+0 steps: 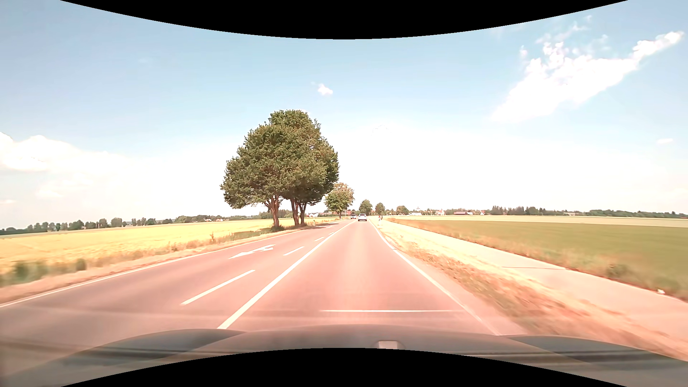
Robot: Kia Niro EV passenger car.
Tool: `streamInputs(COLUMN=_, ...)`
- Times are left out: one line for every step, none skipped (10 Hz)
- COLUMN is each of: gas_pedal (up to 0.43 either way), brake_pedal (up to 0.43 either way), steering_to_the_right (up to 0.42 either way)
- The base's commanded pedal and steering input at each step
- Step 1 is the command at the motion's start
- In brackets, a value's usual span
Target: Follow the waypoints while adhering to traffic rules and regulations
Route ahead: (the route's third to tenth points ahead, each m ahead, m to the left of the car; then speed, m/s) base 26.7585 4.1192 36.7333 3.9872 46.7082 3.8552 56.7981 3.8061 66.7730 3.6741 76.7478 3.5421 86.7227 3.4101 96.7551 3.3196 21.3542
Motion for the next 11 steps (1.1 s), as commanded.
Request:
streamInputs(gas_pedal=0.197, brake_pedal=0.000, steering_to_the_right=-0.004)
streamInputs(gas_pedal=0.197, brake_pedal=0.000, steering_to_the_right=-0.004)
streamInputs(gas_pedal=0.197, brake_pedal=0.000, steering_to_the_right=-0.003)
streamInputs(gas_pedal=0.197, brake_pedal=0.000, steering_to_the_right=-0.002)
streamInputs(gas_pedal=0.197, brake_pedal=0.000, steering_to_the_right=-0.002)
streamInputs(gas_pedal=0.197, brake_pedal=0.000, steering_to_the_right=0.000)
streamInputs(gas_pedal=0.197, brake_pedal=0.000, steering_to_the_right=0.000)
streamInputs(gas_pedal=0.197, brake_pedal=0.000, steering_to_the_right=0.000)
streamInputs(gas_pedal=0.197, brake_pedal=0.000, steering_to_the_right=0.000)
streamInputs(gas_pedal=0.197, brake_pedal=0.000, steering_to_the_right=0.000)
streamInputs(gas_pedal=0.197, brake_pedal=0.000, steering_to_the_right=0.000)
